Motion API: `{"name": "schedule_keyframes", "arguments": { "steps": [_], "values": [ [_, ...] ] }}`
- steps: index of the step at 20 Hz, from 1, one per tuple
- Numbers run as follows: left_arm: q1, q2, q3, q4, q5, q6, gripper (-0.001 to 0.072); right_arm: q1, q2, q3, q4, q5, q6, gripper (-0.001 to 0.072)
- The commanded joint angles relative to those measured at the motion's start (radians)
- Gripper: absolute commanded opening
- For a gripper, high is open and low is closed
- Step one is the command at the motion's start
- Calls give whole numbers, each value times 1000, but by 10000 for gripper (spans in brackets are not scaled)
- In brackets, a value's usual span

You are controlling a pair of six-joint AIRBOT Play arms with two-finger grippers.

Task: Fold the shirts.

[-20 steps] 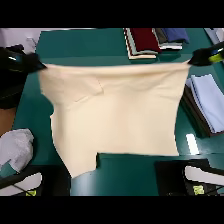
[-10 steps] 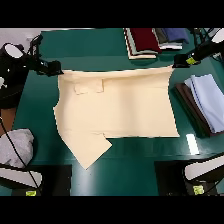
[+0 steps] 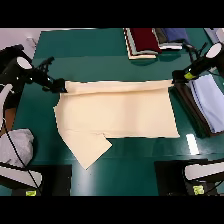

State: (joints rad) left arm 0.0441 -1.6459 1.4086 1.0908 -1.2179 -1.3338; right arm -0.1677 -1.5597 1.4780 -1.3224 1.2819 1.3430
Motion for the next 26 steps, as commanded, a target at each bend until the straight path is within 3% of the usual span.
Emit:
{"name": "schedule_keyframes", "arguments": {
  "steps": [1,3,4,5,6,10,14,15,16,21,24,26],
  "values": [
    [-3,-1,-80,0,-9,8,23,3,50,-134,-4,-35,0,20],
    [-3,0,-82,-2,-14,7,25,3,64,-173,-4,-35,4,22],
    [-3,2,-81,-2,-14,6,81,2,71,-183,7,-34,3,101],
    [-1,2,-76,-1,-21,-7,370,-3,74,-183,32,-34,3,289],
    [1,5,-71,0,-29,-37,488,-15,77,-168,72,-28,3,347],
    [14,160,-112,95,-56,-54,481,-88,187,-180,115,43,-18,347],
    [14,428,-381,173,-48,-65,481,-270,364,-442,116,144,-52,360],
    [14,486,-455,172,-48,-77,482,-322,400,-519,116,151,-55,475],
    [14,544,-532,169,-47,-96,481,-382,434,-602,117,153,-55,524],
    [14,715,-754,159,-14,-164,481,-546,489,-881,125,140,-62,502],
    [14,731,-776,157,-2,-182,482,-494,489,-952,128,82,-61,499],
    [14,731,-776,157,-2,-181,482,-431,489,-968,128,47,-52,446]
  ]
}}
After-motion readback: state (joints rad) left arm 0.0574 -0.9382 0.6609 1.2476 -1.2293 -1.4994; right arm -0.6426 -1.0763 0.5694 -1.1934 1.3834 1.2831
